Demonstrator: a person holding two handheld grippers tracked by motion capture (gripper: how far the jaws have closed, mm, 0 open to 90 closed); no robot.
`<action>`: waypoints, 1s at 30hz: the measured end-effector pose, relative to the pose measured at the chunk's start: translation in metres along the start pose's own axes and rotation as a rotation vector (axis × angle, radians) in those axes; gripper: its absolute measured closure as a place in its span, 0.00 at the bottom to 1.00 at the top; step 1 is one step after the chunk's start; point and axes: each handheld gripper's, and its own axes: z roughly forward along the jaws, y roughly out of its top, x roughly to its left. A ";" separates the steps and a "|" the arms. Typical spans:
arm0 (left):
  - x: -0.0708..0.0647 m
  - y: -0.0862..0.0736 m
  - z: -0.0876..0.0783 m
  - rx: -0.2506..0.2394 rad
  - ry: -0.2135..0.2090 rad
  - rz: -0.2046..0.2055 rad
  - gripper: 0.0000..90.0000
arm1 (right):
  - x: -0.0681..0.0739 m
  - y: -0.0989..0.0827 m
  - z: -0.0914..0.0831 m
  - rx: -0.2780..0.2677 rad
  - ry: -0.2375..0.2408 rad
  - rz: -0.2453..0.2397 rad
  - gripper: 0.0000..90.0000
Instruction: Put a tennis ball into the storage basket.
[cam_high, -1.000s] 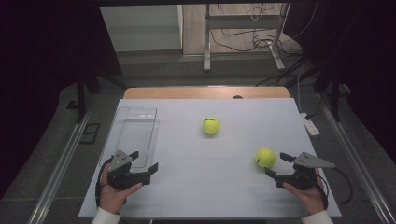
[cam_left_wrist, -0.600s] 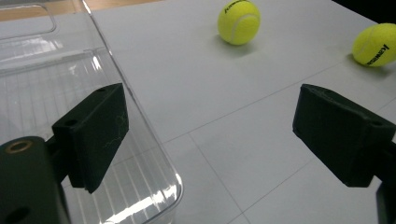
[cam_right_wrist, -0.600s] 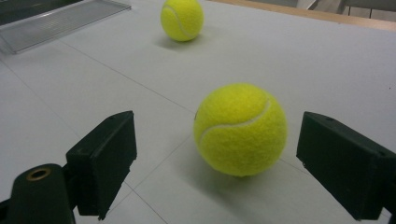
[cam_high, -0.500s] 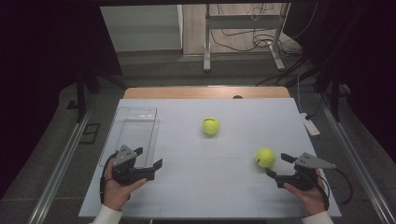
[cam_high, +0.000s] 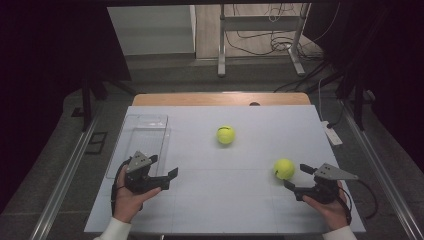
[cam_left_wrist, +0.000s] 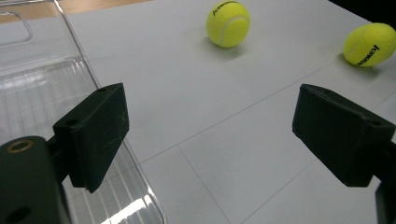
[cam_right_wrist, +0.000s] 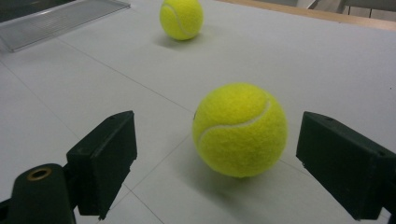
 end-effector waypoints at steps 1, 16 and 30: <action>0.000 0.000 0.000 0.000 0.000 0.000 0.13 | 0.000 0.000 0.000 0.000 0.000 0.000 0.14; -0.008 0.013 0.013 0.019 -0.028 0.025 0.13 | 0.001 0.000 -0.001 -0.002 -0.010 -0.003 0.15; -0.022 0.028 0.023 0.023 -0.095 0.042 0.13 | 0.000 0.000 -0.001 -0.003 -0.007 -0.001 0.15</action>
